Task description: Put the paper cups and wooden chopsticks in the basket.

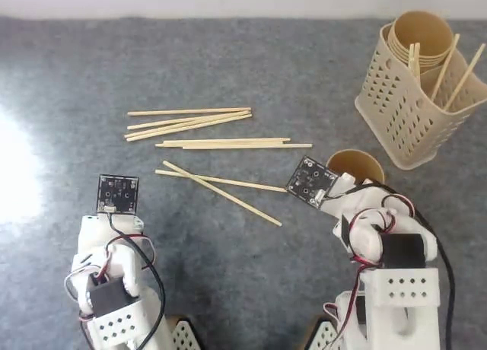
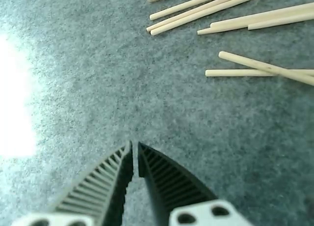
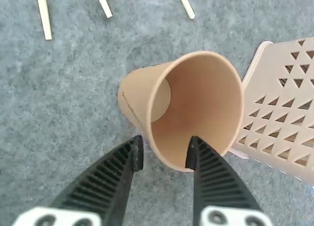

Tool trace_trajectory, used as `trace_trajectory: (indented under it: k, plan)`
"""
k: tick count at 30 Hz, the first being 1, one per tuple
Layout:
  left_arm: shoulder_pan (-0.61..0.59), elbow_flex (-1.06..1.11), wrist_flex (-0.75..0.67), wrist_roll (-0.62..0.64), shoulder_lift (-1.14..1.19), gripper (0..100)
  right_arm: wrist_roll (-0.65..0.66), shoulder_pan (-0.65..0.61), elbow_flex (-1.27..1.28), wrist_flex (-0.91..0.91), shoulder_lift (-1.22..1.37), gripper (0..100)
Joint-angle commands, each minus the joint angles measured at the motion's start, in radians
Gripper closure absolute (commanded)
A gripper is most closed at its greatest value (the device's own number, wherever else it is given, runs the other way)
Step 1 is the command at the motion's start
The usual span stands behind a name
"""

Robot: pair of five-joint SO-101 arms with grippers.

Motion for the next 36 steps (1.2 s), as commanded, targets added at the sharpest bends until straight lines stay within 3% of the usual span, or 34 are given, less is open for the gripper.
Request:
trace_trajectory:
  k: [1, 15, 23, 36]
  plan:
    - [0.006, -0.007, -0.017, -0.011, -0.008, 99, -0.015, -0.030, -0.104, 0.035, -0.012, 85.1]
    - [0.006, -0.007, -0.017, -0.011, -0.008, 99, -0.345, -0.203, -0.647, 0.403, 0.479, 85.3]
    - [0.003, -0.007, -0.017, -0.011, -0.008, 99, -0.448, -0.163, -0.664, 0.340, 0.659, 85.0]
    - [0.005, -0.007, -0.017, -0.011, -0.008, 99, -0.451, -0.145, -0.663, 0.251, 0.800, 85.5]
